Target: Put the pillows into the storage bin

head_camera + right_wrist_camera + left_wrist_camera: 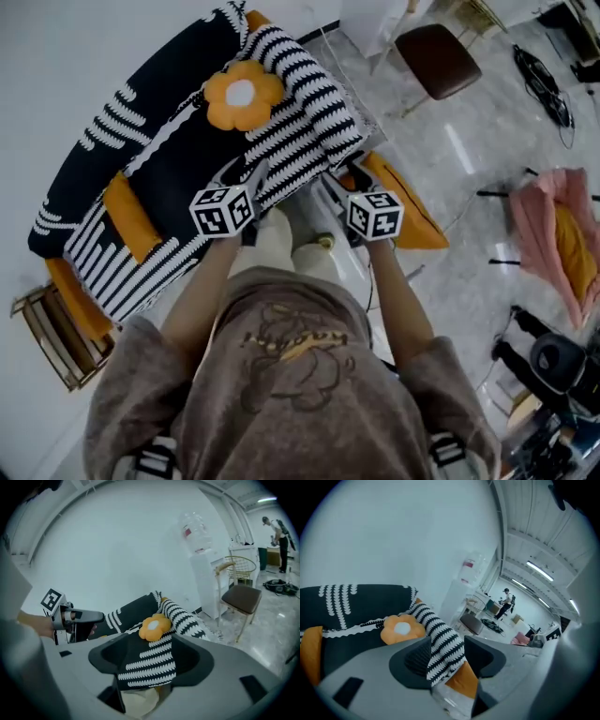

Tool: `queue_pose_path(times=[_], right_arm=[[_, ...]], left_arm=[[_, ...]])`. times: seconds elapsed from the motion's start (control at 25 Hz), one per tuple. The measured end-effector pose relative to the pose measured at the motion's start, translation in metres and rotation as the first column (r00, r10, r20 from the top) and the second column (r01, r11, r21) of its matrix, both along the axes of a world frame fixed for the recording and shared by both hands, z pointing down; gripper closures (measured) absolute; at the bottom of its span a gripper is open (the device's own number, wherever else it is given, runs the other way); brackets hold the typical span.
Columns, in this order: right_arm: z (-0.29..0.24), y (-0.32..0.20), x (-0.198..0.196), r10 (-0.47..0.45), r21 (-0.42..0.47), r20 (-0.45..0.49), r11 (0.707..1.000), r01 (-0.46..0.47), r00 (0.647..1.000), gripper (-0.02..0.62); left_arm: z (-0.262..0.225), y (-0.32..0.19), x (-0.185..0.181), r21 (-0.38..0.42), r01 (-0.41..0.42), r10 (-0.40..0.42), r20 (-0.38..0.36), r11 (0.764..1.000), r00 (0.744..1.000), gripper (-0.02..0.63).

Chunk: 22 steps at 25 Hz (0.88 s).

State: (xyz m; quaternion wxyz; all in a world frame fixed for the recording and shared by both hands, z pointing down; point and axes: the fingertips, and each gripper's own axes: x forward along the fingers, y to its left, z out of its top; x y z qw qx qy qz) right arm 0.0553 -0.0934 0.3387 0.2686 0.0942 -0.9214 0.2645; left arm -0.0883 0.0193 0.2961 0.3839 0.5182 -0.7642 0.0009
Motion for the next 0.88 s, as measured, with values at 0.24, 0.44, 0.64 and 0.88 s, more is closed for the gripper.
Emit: queue_pose_path(times=[0.24,0.44,0.64,0.88], right_arm=[[0.014,0.034,-0.106,-0.097,0.000,-0.014,0.995,0.097,0.995,0.318],[0.050,0.044,-0.190,-0.125,-0.040,-0.055,0.992,0.123,0.991,0.318],[0.116,0.032,-0.257,-0.114,-0.088,-0.109,0.991,0.104,0.988,0.311],[0.219,0.004,-0.318,-0.066,-0.151,-0.161,0.988,0.041,0.985,0.282]], left_arm=[[0.023,0.044,-0.078,-0.012,0.084,-0.085,-0.025,0.996,0.996,0.402],[0.061,0.045,-0.141,-0.058,0.082,-0.085,-0.061,0.995,0.994,0.394],[0.131,0.031,-0.204,-0.109,0.064,-0.076,-0.105,0.992,0.992,0.367],[0.240,0.006,-0.276,-0.163,0.060,-0.084,-0.149,0.985,0.985,0.338]])
